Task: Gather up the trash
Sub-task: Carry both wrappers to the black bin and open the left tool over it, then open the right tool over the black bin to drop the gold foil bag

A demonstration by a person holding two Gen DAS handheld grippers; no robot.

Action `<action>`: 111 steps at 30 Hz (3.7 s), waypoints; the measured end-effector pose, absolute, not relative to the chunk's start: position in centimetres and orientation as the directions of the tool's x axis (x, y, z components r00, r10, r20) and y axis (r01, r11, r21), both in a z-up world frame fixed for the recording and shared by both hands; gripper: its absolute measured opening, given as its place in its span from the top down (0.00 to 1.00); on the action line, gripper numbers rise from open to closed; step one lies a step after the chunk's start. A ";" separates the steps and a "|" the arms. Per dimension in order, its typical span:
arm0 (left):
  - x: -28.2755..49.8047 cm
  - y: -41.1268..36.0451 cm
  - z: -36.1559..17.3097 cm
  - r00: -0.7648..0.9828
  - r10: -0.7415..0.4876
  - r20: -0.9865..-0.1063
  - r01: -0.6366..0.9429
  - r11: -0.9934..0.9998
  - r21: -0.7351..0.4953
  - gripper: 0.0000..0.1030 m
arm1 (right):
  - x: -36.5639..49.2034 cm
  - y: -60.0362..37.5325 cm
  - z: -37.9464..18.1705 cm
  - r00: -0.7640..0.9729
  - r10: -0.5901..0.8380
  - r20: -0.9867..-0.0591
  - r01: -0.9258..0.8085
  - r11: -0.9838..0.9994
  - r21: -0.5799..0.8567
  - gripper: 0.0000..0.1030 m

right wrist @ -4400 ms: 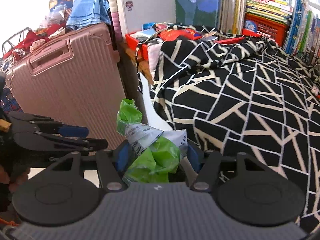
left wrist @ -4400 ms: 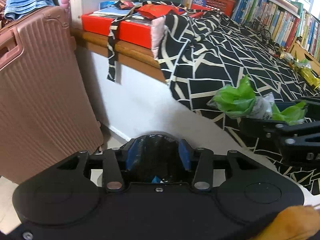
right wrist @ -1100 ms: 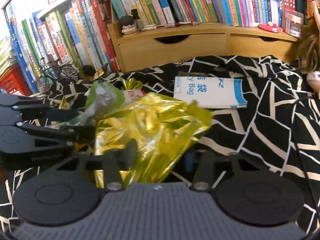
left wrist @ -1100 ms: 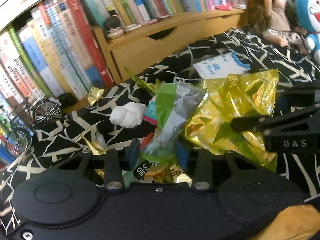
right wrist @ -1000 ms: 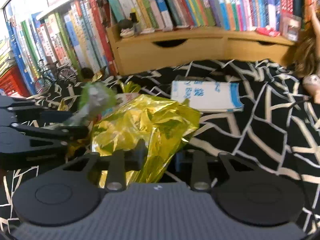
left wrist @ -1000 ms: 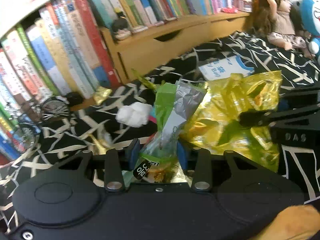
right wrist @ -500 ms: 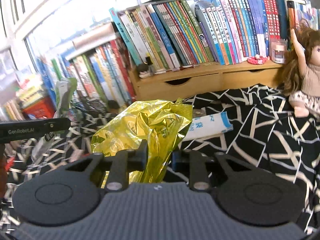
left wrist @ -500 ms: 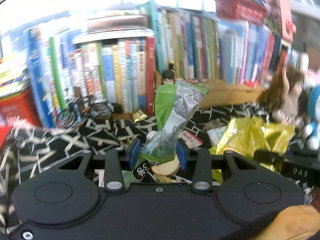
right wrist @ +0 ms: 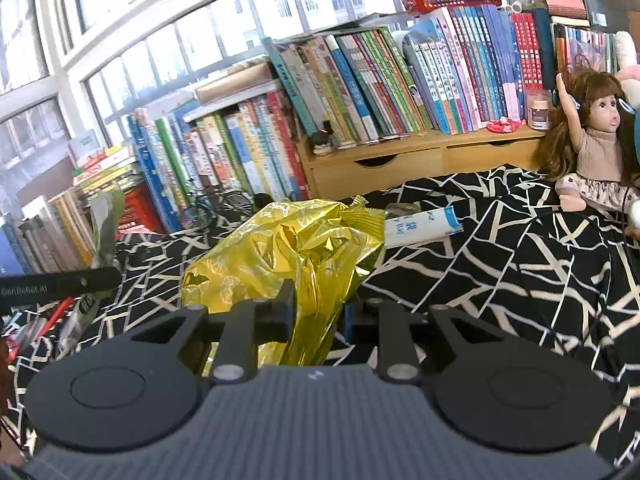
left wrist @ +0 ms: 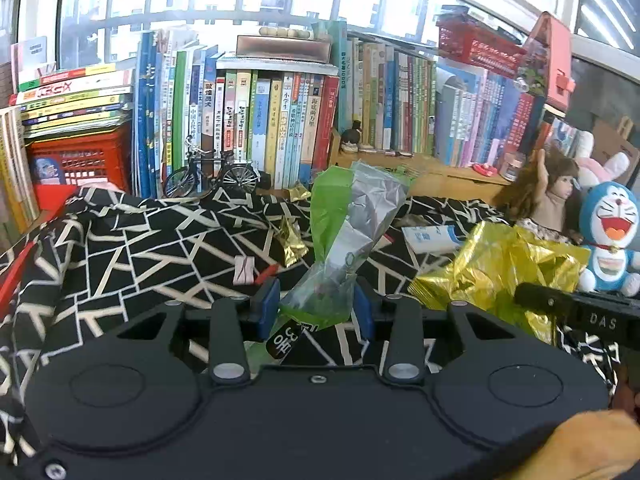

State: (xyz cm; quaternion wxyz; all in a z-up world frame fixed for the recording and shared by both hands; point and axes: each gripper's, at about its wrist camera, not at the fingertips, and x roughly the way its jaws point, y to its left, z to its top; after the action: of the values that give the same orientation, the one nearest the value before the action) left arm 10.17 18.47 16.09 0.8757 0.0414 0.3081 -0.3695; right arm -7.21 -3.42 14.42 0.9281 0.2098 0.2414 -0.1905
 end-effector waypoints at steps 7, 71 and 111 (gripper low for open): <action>6.7 23.6 16.3 0.561 -0.626 -0.542 0.663 0.732 -0.160 0.64 | -8.9 0.4 15.5 0.832 -0.231 -0.504 0.418 0.858 0.298 0.74; -6.3 54.8 0.6 0.564 -0.119 -0.817 0.187 0.982 -0.014 0.51 | -9.7 27.8 14.3 0.739 0.298 -0.605 -0.250 0.954 0.166 0.74; -12.2 61.2 11.7 0.721 -0.130 -0.680 0.148 0.988 -0.033 0.34 | -8.0 34.4 10.4 0.739 0.245 -0.627 -0.200 0.969 0.143 0.21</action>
State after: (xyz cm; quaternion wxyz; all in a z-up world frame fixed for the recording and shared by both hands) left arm -12.25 61.20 11.71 0.9277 0.0119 0.3656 -0.0749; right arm -8.04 34.45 10.35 0.9319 0.0332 0.3408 0.1195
